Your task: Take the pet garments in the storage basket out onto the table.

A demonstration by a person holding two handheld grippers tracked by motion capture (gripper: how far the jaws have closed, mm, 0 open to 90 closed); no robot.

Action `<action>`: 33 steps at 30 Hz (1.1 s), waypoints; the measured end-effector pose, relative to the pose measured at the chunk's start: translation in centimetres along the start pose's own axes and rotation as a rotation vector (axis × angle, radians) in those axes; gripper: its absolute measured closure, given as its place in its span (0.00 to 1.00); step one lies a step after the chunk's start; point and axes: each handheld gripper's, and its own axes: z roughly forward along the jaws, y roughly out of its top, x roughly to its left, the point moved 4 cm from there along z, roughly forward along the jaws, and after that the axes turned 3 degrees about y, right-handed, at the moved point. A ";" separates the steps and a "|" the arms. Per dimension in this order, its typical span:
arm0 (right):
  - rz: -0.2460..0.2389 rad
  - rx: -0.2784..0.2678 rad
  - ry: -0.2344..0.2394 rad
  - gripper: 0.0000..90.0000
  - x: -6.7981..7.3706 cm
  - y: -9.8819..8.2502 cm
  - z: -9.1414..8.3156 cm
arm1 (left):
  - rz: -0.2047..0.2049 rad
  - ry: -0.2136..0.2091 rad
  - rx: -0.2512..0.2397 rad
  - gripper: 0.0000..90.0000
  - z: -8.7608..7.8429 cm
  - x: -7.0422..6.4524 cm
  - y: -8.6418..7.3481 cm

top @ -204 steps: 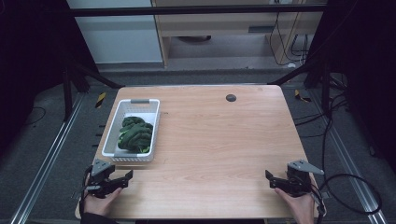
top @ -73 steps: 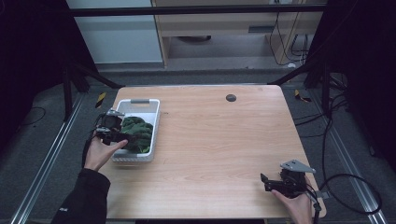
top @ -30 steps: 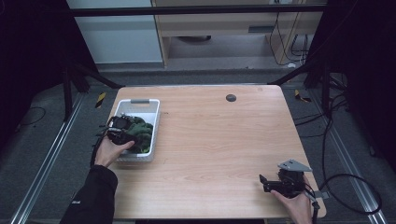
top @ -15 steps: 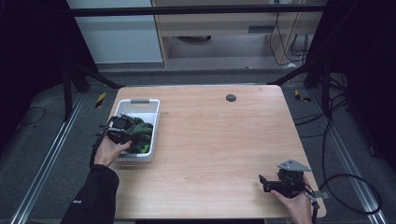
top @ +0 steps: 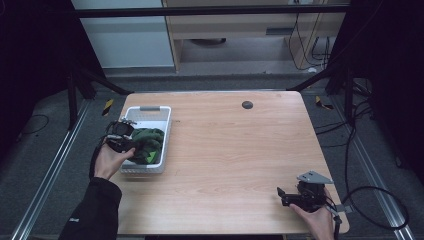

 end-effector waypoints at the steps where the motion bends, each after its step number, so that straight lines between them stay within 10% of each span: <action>1: 0.000 -0.002 0.001 0.03 0.0 0.0 0.0 | 0.003 0.001 -0.005 0.90 -0.3 -0.1 0.1; 33: -0.013 -0.005 0.006 0.03 0.1 0.1 -0.1 | 0.049 0.019 -0.071 0.90 -7.0 -0.3 1.9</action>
